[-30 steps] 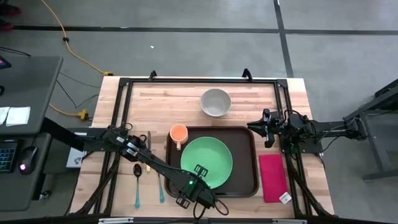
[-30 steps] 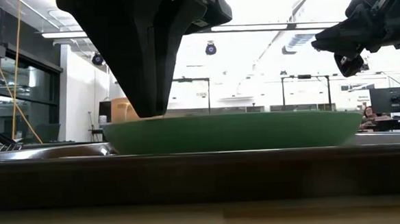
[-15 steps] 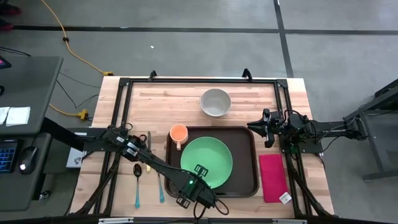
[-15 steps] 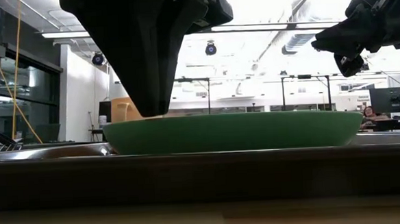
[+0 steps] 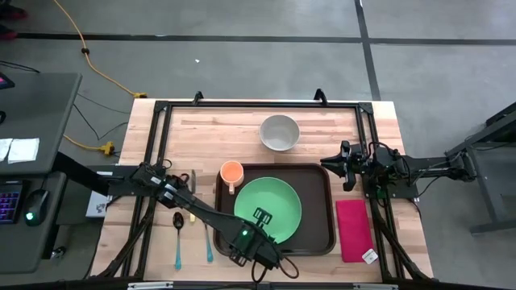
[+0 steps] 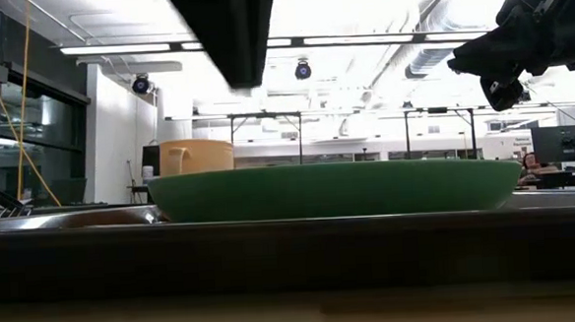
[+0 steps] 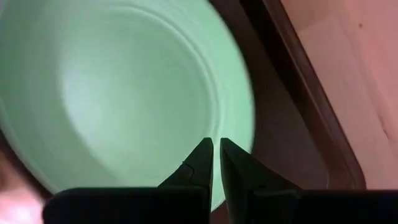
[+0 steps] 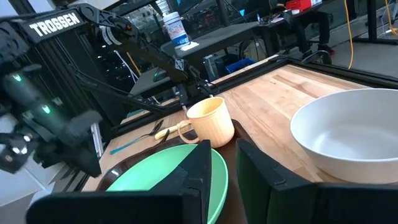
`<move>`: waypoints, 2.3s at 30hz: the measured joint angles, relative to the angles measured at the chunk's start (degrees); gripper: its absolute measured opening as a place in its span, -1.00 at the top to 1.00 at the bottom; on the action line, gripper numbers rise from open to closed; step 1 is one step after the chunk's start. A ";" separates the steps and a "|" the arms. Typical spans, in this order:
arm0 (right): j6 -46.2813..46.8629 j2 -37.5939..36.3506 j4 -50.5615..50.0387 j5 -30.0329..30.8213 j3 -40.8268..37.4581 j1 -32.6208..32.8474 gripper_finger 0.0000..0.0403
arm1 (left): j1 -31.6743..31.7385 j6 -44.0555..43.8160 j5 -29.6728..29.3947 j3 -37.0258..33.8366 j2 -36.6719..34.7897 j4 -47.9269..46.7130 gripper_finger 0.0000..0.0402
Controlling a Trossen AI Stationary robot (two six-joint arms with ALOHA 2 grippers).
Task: Set up tray
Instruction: Put the gray bowl on top of the green plate
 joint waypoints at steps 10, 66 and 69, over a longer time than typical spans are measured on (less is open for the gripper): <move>0.26 -0.01 0.59 0.84 -0.02 -0.02 0.76 | 1.32 0.32 -2.04 2.06 -3.92 -2.76 0.72; -6.82 -0.73 2.35 1.16 -0.04 -0.02 0.74 | 33.08 28.87 6.01 2.07 -13.73 5.15 0.72; -7.28 -0.75 2.25 1.05 -0.04 -0.02 0.75 | 35.56 30.21 7.39 1.86 -13.68 7.08 0.72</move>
